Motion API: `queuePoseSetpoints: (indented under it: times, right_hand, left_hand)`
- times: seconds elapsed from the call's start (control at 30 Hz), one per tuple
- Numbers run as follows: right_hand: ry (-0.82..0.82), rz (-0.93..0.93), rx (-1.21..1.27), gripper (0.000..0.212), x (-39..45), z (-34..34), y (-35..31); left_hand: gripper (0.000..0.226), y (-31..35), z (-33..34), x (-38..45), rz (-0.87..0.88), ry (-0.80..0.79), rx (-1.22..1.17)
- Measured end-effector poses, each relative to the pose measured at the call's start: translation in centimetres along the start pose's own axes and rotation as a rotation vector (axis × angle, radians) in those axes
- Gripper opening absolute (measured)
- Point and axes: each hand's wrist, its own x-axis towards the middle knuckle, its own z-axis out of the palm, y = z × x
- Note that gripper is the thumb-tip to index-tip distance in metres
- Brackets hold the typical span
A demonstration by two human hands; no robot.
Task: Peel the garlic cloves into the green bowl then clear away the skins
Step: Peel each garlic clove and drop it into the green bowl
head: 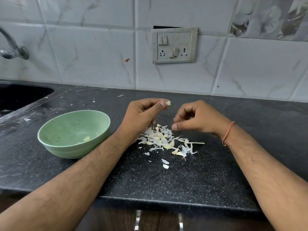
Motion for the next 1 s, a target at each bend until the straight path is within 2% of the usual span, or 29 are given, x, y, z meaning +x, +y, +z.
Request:
queuePoseSetpoints:
  times: [0.13,0.2,0.27,0.37,0.43,0.67,0.77,0.9,1.0]
  right_hand:
    - [0.209,-0.079,0.116,0.029,-0.1,-0.1,-0.2]
    - [0.264,-0.099,0.156,0.033,-0.2,0.0,-0.4]
    - [0.279,-0.105,0.118,0.028,-0.1,0.3,-0.4]
    - [0.272,-0.088,0.077,0.01,0.2,0.8,-0.1]
    - [0.273,-0.082,0.102,0.007,0.4,1.1,0.1]
    - [0.236,-0.011,0.125,0.008,0.6,0.7,0.0]
    - [0.127,0.043,0.088,0.014,0.2,-0.5,-0.2]
    - [0.009,0.012,-0.085,0.01,-0.2,-1.0,-0.1]
    - [0.023,-0.042,-0.119,0.019,-0.1,-0.4,0.1]
  left_hand:
    - [0.017,-0.2,0.1,-0.1,0.046,-0.018,0.05]
    - [0.017,-0.5,0.0,-0.1,0.077,-0.031,0.109]
    - [0.018,-0.7,-0.1,0.0,0.102,-0.052,0.164]
    - [0.018,-0.8,0.0,0.0,0.118,-0.069,0.202]
    - [0.018,-0.9,0.0,0.0,0.116,-0.063,0.211]
    - [0.018,-0.8,0.0,0.1,0.088,-0.026,0.143]
    - [0.018,-0.7,0.0,0.1,0.079,0.015,0.093]
    - [0.018,-0.6,0.0,0.2,0.059,0.049,0.048]
    - [0.018,-0.5,0.0,0.2,0.045,0.061,0.018]
